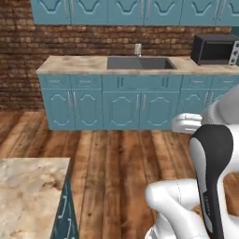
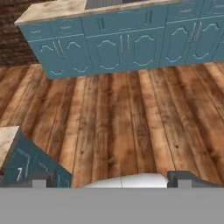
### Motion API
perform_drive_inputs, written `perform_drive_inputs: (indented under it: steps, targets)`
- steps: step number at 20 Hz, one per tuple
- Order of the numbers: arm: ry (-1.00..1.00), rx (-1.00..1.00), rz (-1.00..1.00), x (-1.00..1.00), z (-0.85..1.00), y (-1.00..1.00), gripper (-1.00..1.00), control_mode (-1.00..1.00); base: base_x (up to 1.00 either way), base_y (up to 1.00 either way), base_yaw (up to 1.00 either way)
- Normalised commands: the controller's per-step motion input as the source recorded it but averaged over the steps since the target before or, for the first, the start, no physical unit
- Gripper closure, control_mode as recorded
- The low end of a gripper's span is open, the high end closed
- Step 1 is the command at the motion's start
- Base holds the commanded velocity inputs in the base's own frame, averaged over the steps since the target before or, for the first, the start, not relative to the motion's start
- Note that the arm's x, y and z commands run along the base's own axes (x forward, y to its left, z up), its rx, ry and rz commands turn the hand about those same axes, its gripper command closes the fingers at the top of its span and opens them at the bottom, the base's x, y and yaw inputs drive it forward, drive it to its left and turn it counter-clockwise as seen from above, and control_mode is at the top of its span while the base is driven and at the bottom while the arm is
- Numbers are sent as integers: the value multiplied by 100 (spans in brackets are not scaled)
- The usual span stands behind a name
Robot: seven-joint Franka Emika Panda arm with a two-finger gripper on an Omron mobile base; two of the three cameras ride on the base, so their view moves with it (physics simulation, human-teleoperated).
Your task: Retrieve the sausage and cheese from the fridge and place them on the cutting board on the counter.
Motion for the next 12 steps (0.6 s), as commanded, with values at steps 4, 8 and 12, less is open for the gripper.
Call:
perform_drive_inputs:
  steps: [4,8,12]
  targets:
    - [0,0,0,0,0,0,-100,100,99,-59,-32]
    - [0,0,0,0,0,0,-100,100,52,-41,-58]
    - [0,0,0,0,0,0,-100,100,0,-44,-72]
